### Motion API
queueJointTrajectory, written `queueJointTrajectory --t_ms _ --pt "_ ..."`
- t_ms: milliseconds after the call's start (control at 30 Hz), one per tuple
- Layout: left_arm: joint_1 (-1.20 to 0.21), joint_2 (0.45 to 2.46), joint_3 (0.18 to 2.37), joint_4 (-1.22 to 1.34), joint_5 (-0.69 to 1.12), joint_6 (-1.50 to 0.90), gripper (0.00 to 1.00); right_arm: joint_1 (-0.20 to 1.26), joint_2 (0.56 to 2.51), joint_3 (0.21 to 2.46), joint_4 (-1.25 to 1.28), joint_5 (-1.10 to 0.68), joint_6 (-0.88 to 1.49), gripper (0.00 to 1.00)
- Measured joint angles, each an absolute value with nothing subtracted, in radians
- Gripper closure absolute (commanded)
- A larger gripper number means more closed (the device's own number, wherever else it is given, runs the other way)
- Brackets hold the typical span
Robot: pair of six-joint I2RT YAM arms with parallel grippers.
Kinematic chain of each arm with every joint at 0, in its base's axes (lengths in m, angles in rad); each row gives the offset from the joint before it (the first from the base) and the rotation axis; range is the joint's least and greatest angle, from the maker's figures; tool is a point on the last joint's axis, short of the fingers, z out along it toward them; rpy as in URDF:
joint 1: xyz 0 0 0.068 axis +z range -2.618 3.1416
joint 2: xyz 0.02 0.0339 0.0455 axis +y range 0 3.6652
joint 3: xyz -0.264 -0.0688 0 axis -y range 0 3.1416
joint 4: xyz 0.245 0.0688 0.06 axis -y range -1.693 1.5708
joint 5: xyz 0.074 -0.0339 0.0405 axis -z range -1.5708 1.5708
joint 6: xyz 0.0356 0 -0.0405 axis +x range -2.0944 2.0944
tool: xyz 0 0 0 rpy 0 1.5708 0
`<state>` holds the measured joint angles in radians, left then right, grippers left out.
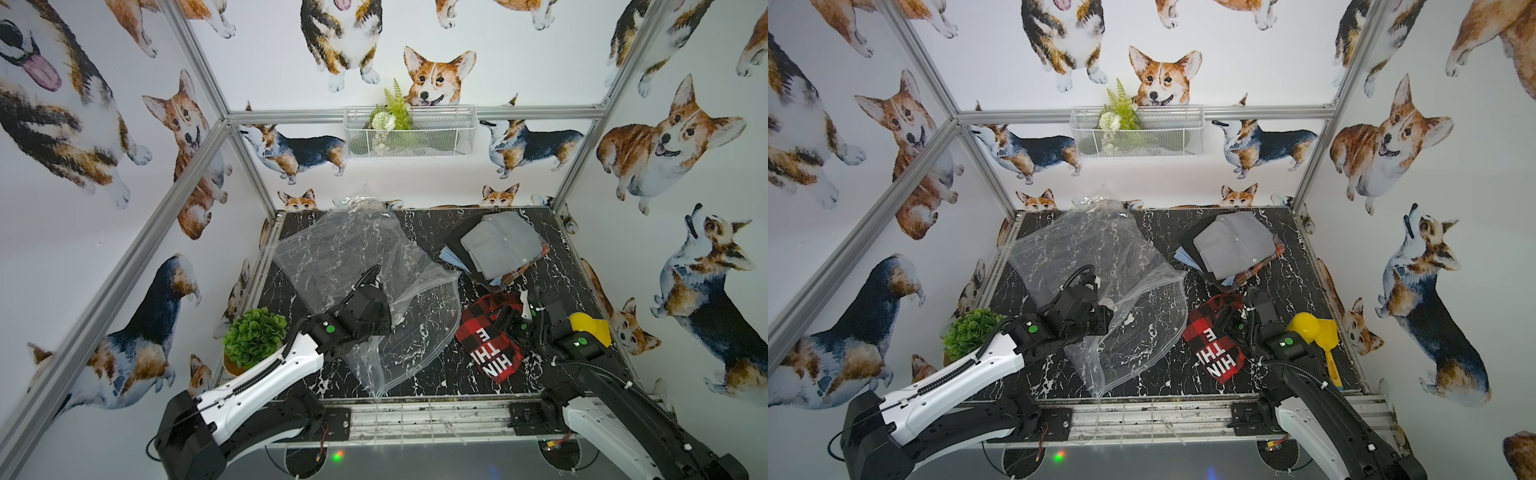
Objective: Take the shirt out of the vacuum bag
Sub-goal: Place the shirt at the center of the board, then reset both arms
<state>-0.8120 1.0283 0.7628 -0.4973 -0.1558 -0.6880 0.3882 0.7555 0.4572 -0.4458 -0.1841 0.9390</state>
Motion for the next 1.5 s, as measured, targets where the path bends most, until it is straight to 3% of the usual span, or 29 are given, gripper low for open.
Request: queueJointTrajectory --t_ms 133,233,500,700,933,1167,1367,1500 --pt "-0.812 1.036 0.762 -0.498 -0.155 -0.688 0.57 0.388 0.864 0.402 -0.331 -0.157 0.916 0.18" --pt "-0.812 1.039 0.759 -0.495 -0.155 -0.687 0.38 0.388 0.934 0.371 -0.264 -0.15 0.916 0.17" --pt "-0.812 1.035 0.754 -0.496 -0.154 -0.684 0.0 0.372 1.145 0.367 -0.014 -0.131 0.912 0.17" --pt "-0.812 1.01 0.754 -0.497 -0.151 -0.672 0.0 0.371 1.173 0.421 -0.036 -0.133 0.905 0.16" --pt "-0.812 0.937 0.771 -0.474 -0.126 -0.641 0.0 0.376 0.989 0.521 -0.197 -0.093 0.863 0.12" --pt "-0.812 0.805 0.769 -0.339 -0.143 -0.603 0.0 0.385 0.886 0.657 -0.373 -0.037 0.793 0.0" --pt "-0.811 0.704 0.775 -0.282 -0.341 -0.517 0.0 0.384 0.97 0.826 -0.483 0.017 0.662 0.0" --pt "-0.756 0.751 0.826 -0.274 -0.556 -0.386 0.0 0.384 1.042 0.97 -0.527 0.117 0.567 0.0"
